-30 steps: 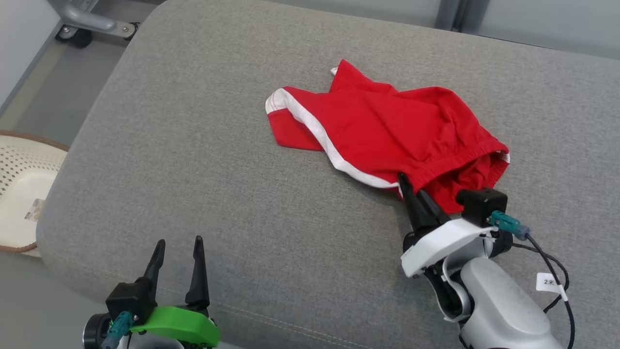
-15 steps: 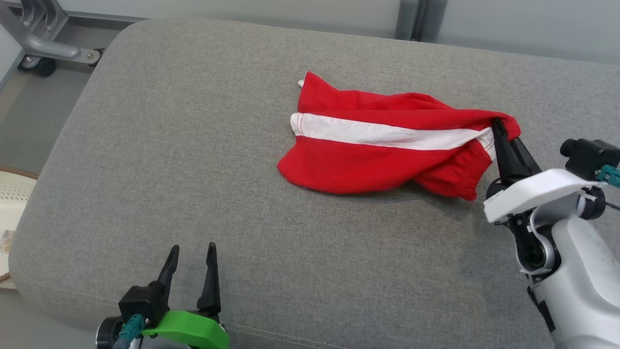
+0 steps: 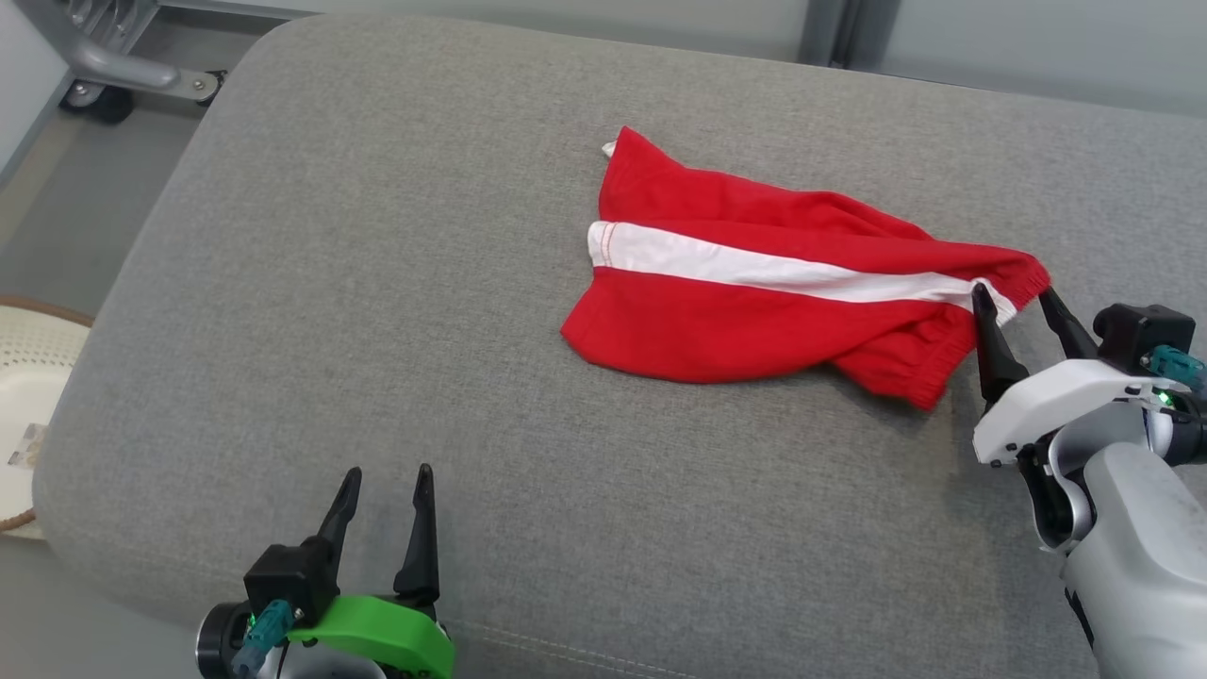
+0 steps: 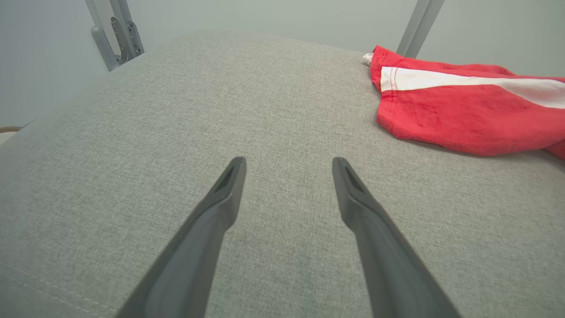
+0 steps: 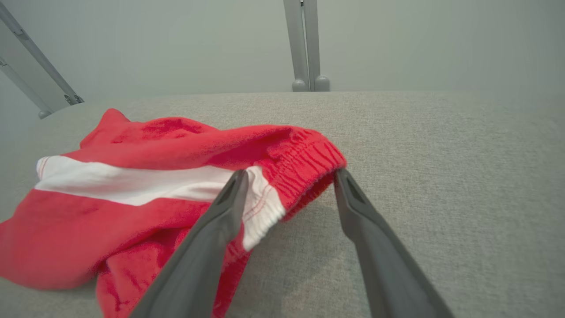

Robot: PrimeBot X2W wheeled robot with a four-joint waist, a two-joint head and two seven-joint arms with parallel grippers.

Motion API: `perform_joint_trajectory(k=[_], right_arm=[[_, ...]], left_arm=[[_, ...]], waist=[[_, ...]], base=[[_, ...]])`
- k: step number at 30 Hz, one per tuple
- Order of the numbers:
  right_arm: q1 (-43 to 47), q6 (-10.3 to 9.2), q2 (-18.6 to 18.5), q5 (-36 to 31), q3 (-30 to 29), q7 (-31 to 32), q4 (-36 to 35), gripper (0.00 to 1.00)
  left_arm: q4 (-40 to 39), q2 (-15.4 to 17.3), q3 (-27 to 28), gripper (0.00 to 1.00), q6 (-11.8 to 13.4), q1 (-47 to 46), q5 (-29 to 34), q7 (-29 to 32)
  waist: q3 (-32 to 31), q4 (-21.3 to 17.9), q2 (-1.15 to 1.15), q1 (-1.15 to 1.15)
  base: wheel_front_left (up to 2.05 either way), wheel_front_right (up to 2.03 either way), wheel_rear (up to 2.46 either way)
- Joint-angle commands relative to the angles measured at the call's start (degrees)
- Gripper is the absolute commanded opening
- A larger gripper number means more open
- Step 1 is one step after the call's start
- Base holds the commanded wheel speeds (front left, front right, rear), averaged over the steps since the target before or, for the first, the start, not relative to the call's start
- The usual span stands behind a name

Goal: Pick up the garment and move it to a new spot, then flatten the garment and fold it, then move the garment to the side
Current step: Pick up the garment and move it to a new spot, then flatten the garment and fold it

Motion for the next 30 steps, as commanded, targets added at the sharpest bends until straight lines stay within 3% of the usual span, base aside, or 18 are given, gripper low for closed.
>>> perform_joint_trajectory(k=[1, 8, 15, 23, 30], right_arm=[[1.5, -0.05, -0.1, -0.8, -0.4, -1.4, 0.2, 1.0], [8.5, -0.05, 1.8, -2.6, -0.9, -3.5, -4.7, 1.0], [13.0, -0.05, 5.3, -4.5, 1.8, -3.4, -11.4, 1.0], [13.3, -0.05, 7.7, -2.1, 10.3, -3.5, -11.2, 1.0], [10.2, -0.05, 7.1, 0.5, 15.6, -3.5, -7.5, 1.0]], left_arm=[[-0.3, 0.1, 0.5, 1.0, 0.0, -1.1, 0.6, 0.0], [-0.4, 0.1, 1.2, 1.0, -0.4, -2.8, 1.0, 0.0], [0.0, 0.1, 1.1, 1.0, 0.0, -5.1, 0.7, 0.0], [0.3, 0.1, 0.1, 1.0, 0.3, -5.9, 0.1, 0.0], [-0.2, 0.1, -1.0, 1.0, 0.5, -5.7, 0.1, 0.0]], waist=[[-1.8, -3.3, 0.0, 0.0], [-3.0, -10.1, 0.0, 0.0], [-2.1, -13.9, 0.0, 0.0], [-1.2, -13.1, 0.0, 0.0], [0.0, -8.8, 0.0, 0.0]], base=[[0.0, 0.0, 0.0], [0.0, 0.0, 0.0], [0.0, 0.0, 0.0], [0.0, 0.0, 0.0], [0.0, 0.0, 0.0]])
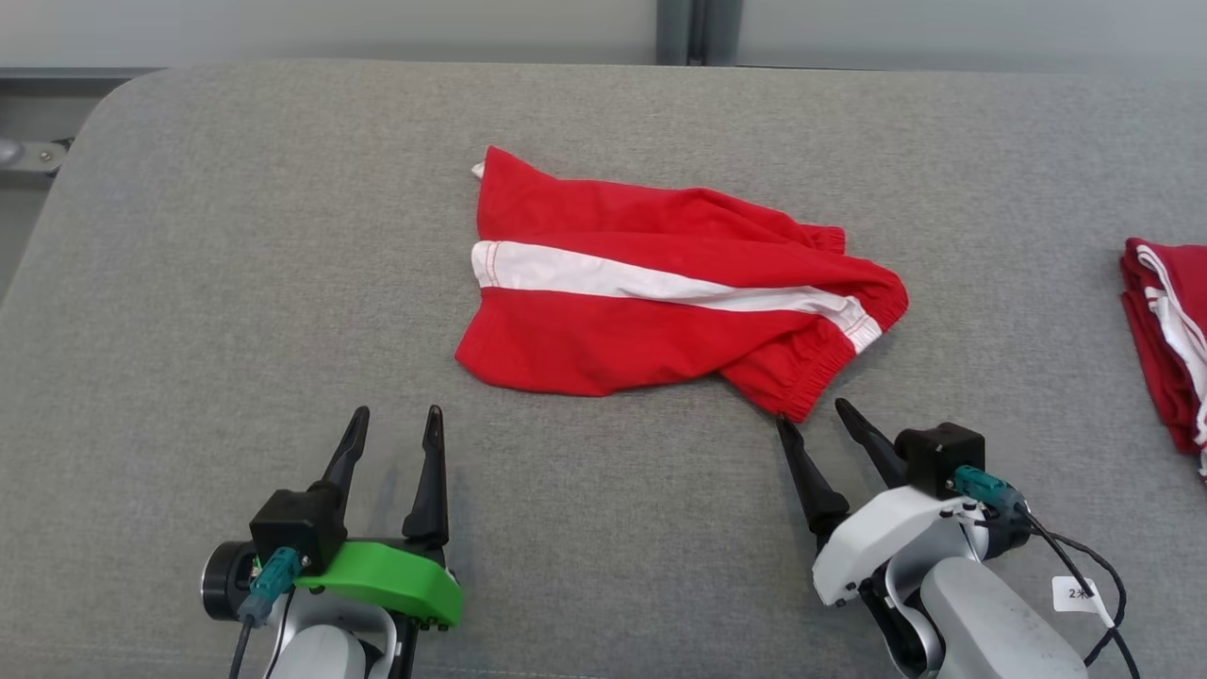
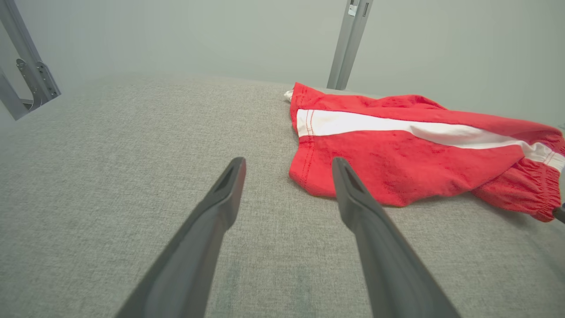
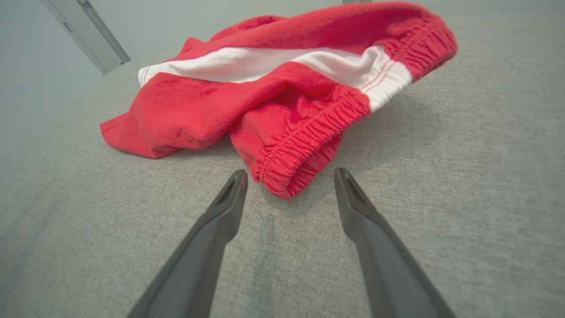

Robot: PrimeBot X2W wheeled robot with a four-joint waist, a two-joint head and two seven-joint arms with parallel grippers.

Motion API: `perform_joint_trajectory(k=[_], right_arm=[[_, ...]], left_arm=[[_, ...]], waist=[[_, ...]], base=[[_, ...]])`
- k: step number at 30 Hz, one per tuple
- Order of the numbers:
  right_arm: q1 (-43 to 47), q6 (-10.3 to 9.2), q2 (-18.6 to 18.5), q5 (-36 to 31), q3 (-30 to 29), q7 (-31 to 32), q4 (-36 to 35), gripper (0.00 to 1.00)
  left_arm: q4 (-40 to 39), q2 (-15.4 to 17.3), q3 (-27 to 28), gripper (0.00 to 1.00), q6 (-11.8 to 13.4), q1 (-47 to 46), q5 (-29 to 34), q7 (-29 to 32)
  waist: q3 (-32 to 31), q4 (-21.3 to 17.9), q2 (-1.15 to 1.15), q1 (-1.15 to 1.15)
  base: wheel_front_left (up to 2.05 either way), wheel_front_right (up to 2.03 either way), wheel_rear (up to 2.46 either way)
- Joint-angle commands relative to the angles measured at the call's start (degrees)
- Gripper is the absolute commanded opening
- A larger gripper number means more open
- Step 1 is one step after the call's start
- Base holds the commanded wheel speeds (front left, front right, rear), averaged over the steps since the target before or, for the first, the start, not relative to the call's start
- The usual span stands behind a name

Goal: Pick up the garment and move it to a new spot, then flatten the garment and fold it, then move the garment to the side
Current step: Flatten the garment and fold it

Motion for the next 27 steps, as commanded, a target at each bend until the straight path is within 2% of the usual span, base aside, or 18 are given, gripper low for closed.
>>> perform_joint_trajectory(k=[1, 5, 6, 7, 8, 13, 24, 25, 26, 27], right_arm=[[-0.5, -0.03, -0.2, 0.1, 0.1, -0.1, 0.6, 1.0], [-2.3, -0.03, -0.2, 0.2, 0.7, -0.1, 2.8, 1.0], [-2.4, -0.03, -0.4, 0.3, 1.0, -0.1, 3.2, 0.79], [-2.6, -0.03, -0.5, 0.1, 1.3, -0.1, 3.7, 0.32], [-2.8, -0.03, -0.6, -0.1, 1.6, -0.1, 4.0, 0.0], [-1.7, -0.04, -3.1, 0.3, 1.6, -0.1, 3.9, 0.0], [2.7, -0.06, -11.2, 3.7, 3.7, -0.1, 2.4, 0.0], [3.0, -0.06, -11.5, 4.0, 3.5, -0.1, 2.6, 0.03], [3.1, -0.06, -11.7, 4.2, 3.3, -0.1, 2.7, 0.67], [3.4, -0.06, -11.7, 4.4, 3.1, -0.1, 2.9, 1.0]], left_arm=[[-0.2, 0.2, 0.0, 1.0, 0.2, -0.3, -0.4, 0.0], [-0.4, 0.2, 0.1, 1.0, 0.4, 0.4, -0.4, 0.0], [-0.5, 0.2, 0.2, 1.0, 0.5, 0.7, -0.4, 0.0], [-0.6, 0.2, 0.4, 1.0, 0.5, 0.9, -0.4, 0.0], [-0.6, 0.2, 0.5, 1.0, 0.5, 1.1, -0.4, 0.0], [-0.9, 0.1, 1.2, 1.0, 0.6, 2.1, -0.8, 0.0], [-0.6, 0.2, 0.6, 1.0, 0.8, 2.6, -1.3, 0.0], [-0.5, 0.2, 0.6, 1.0, 0.8, 2.7, -1.2, 0.0], [-0.4, 0.2, 0.7, 1.0, 0.8, 2.8, -1.1, 0.0], [-0.2, 0.2, 0.8, 1.0, 0.8, 3.2, -1.0, 0.0]], waist=[[0.8, 2.3, 0.0, 0.0], [1.3, 4.6, 0.0, 0.0], [1.3, 4.9, 0.0, 0.0], [1.3, 5.2, 0.0, 0.0], [1.3, 5.3, 0.0, 0.0], [0.6, 4.4, 0.0, 0.0], [-1.5, -0.2, 0.0, 0.0], [-1.7, -0.5, 0.0, 0.0], [-2.0, -0.7, 0.0, 0.0], [-2.4, -0.9, 0.0, 0.0]], base=[[0.0, 0.0, 0.0], [0.0, 0.0, 0.0], [0.0, 0.0, 0.0], [0.0, 0.0, 0.0], [0.0, 0.0, 0.0], [0.0, 0.0, 0.0], [0.0, 0.0, 0.0], [0.0, 0.0, 0.0], [0.0, 0.0, 0.0], [0.0, 0.0, 0.0]])
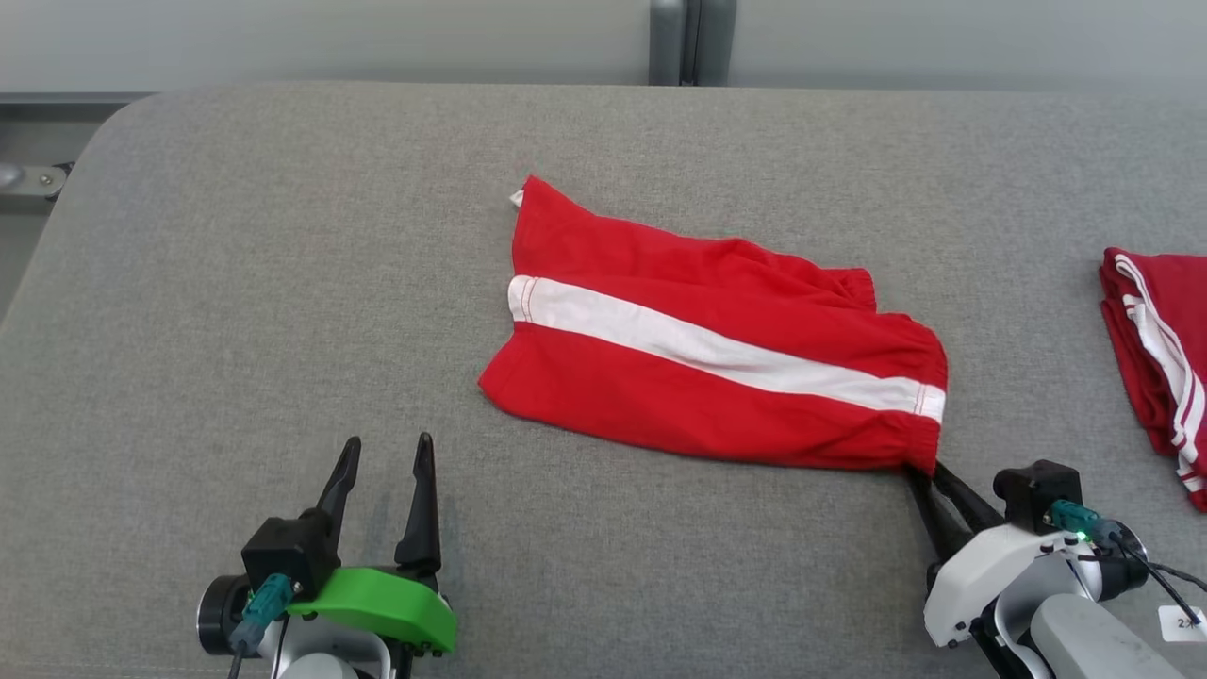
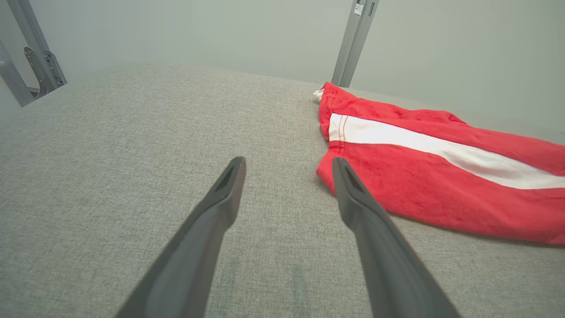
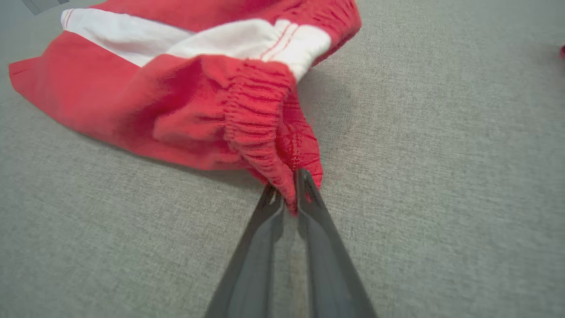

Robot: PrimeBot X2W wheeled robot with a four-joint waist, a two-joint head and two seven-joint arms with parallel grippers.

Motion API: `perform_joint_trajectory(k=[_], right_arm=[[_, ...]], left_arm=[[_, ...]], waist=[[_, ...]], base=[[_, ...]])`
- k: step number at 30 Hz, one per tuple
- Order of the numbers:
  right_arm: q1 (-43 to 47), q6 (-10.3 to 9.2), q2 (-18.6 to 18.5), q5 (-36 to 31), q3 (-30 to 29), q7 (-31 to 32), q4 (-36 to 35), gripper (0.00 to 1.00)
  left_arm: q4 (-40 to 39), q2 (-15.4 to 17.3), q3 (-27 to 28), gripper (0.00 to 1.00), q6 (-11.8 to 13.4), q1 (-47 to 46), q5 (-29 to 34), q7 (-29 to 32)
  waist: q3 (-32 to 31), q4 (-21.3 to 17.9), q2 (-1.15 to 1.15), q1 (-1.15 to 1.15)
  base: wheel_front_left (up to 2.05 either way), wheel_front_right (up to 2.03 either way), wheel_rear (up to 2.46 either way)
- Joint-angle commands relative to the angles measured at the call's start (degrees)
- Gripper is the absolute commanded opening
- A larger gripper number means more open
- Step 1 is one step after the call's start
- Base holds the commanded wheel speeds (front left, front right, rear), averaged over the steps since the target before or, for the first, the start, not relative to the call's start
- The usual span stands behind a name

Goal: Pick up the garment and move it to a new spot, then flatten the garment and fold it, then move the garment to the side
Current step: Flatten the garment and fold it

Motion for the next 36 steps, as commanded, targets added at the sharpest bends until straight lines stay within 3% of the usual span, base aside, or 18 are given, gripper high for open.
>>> perform_joint_trajectory(k=[1, 8, 16, 23, 36], right_arm=[[1.2, -0.09, -0.2, 0.4, -0.6, -0.1, 0.3, 1.0], [4.9, -0.09, 1.6, -3.1, -8.8, -0.1, -4.5, 1.0], [10.8, -0.09, 8.7, -12.3, -20.1, -0.1, -13.8, 1.0], [13.8, -0.09, 12.4, -15.6, -22.8, -0.1, -17.7, 1.0], [15.2, -0.09, 13.8, -16.2, -22.8, -0.1, -18.6, 1.0]], left_arm=[[0.4, 0.2, 0.4, 1.0, 0.1, 1.2, 0.6, 0.0], [1.1, 0.2, 2.7, 1.0, 0.8, 3.8, 2.3, 0.0], [0.3, 0.2, 6.9, 1.0, 0.8, 7.0, 5.1, 0.0], [-0.3, 0.2, 8.9, 1.0, 0.3, 8.6, 7.0, 0.0], [-0.6, 0.2, 9.0, 1.0, 0.3, 8.7, 8.1, 0.0]], waist=[[-1.5, -1.1, 0.0, 0.0], [-4.8, -2.4, 0.0, 0.0], [-7.7, -4.4, 0.0, 0.0], [-9.4, -5.6, 0.0, 0.0], [-8.4, -5.6, 0.0, 0.0]], base=[[0.0, 0.0, 0.0], [0.0, 0.0, 0.0], [0.0, 0.0, 0.0], [0.0, 0.0, 0.0], [0.0, 0.0, 0.0]])
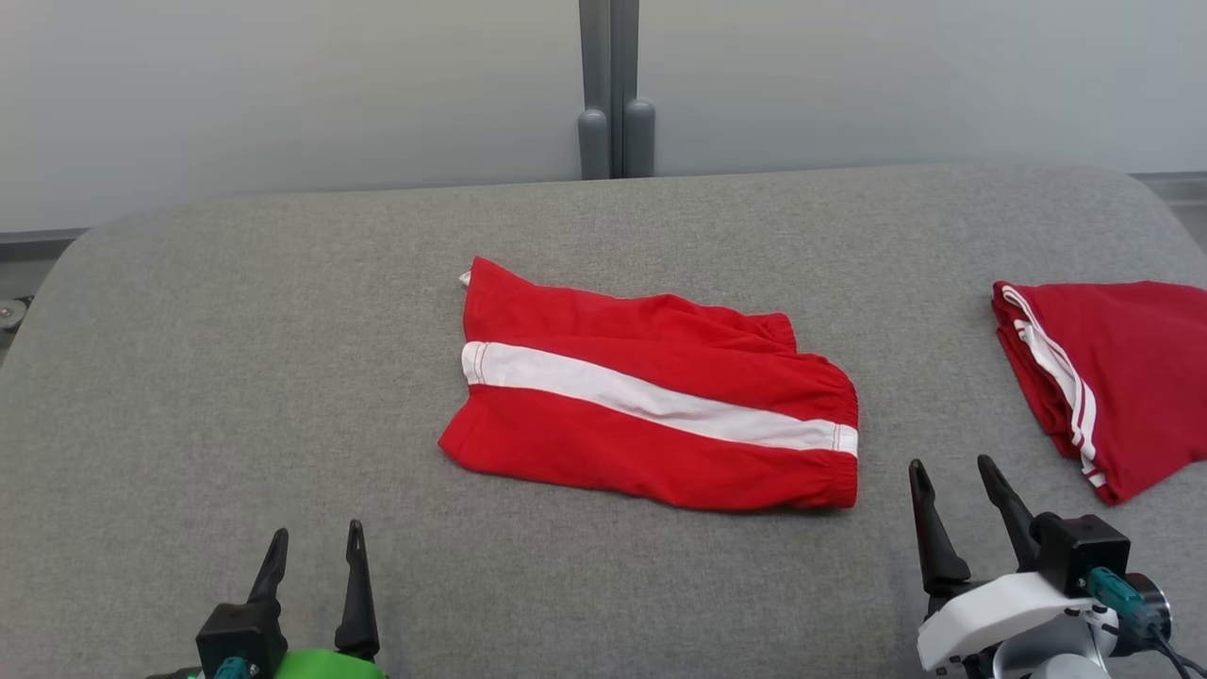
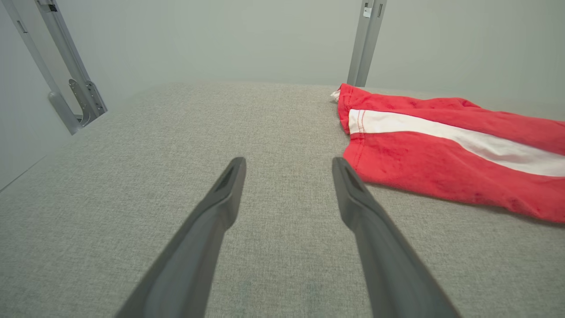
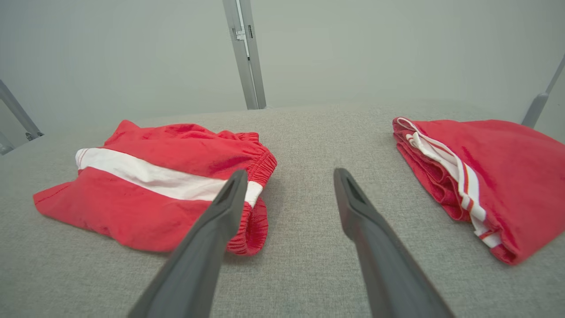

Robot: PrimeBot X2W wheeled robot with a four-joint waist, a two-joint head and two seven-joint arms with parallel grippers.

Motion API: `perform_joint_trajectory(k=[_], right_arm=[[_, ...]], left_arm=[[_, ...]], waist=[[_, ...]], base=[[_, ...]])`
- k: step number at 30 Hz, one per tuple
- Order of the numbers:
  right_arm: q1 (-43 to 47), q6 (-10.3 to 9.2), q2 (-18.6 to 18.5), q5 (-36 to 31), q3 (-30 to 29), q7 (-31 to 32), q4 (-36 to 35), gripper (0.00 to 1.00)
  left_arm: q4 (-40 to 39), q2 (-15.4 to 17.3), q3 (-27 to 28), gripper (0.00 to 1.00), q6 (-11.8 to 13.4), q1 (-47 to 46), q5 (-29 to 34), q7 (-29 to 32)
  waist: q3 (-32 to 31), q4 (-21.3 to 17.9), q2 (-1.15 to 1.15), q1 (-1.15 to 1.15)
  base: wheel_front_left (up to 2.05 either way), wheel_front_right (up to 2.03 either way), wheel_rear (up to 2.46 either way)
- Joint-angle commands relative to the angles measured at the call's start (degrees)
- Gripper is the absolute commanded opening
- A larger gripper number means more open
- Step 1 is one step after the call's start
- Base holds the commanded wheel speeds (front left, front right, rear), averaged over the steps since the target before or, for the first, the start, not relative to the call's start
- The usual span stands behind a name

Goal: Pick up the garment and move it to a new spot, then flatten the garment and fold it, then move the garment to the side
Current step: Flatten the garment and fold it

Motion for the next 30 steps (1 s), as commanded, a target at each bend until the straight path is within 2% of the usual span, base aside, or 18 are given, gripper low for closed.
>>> perform_joint_trajectory(k=[1, 12, 25, 26, 27, 28, 29, 30], right_arm=[[0.3, -0.09, 0.0, 0.2, 0.1, -0.1, 0.2, 1.0], [-5.2, -0.09, 0.1, 2.9, 2.1, -0.1, 1.4, 1.0], [-11.2, -0.09, -1.0, 12.8, 7.7, -0.1, 5.9, 1.0], [-11.3, -0.09, -1.1, 13.4, 8.0, -0.1, 6.1, 0.91], [-11.3, -0.09, -1.2, 14.0, 8.4, -0.1, 6.5, 0.69], [-11.5, -0.09, -1.3, 14.7, 8.7, -0.1, 6.7, 0.42], [-11.8, -0.09, -1.6, 15.3, 8.9, -0.1, 6.7, 0.33], [-12.2, -0.09, -1.8, 15.6, 9.1, -0.1, 6.7, 0.18]], left_arm=[[0.0, 0.2, -0.3, 1.0, -0.1, -0.2, 0.1, 0.0], [2.7, 0.2, -2.8, 1.0, -2.0, -9.4, -0.4, 0.0], [6.8, 0.2, -6.3, 1.0, -2.6, -19.4, -1.0, 0.0], [6.9, 0.2, -6.3, 1.0, -2.6, -19.7, -1.0, 0.0], [7.1, 0.2, -6.4, 1.0, -2.6, -20.0, -1.0, 0.0], [7.2, 0.2, -6.4, 1.0, -2.6, -20.2, -0.9, 0.0], [7.3, 0.2, -6.5, 1.0, -2.6, -20.4, -0.9, 0.0], [7.3, 0.2, -6.5, 1.0, -2.6, -20.6, -0.9, 0.0]], waist=[[0.7, 0.3, 0.0, 0.0], [7.9, 0.8, 0.0, 0.0], [13.8, 1.0, 0.0, 0.0], [13.9, 0.9, 0.0, 0.0], [14.1, 0.9, 0.0, 0.0], [14.2, 0.8, 0.0, 0.0], [14.4, 0.8, 0.0, 0.0], [14.6, 0.8, 0.0, 0.0]], base=[[0.0, 0.0, 0.0], [0.0, 0.0, 0.0], [0.0, 0.0, 0.0], [0.0, 0.0, 0.0], [0.0, 0.0, 0.0], [0.0, 0.0, 0.0], [0.0, 0.0, 0.0], [0.0, 0.0, 0.0]])
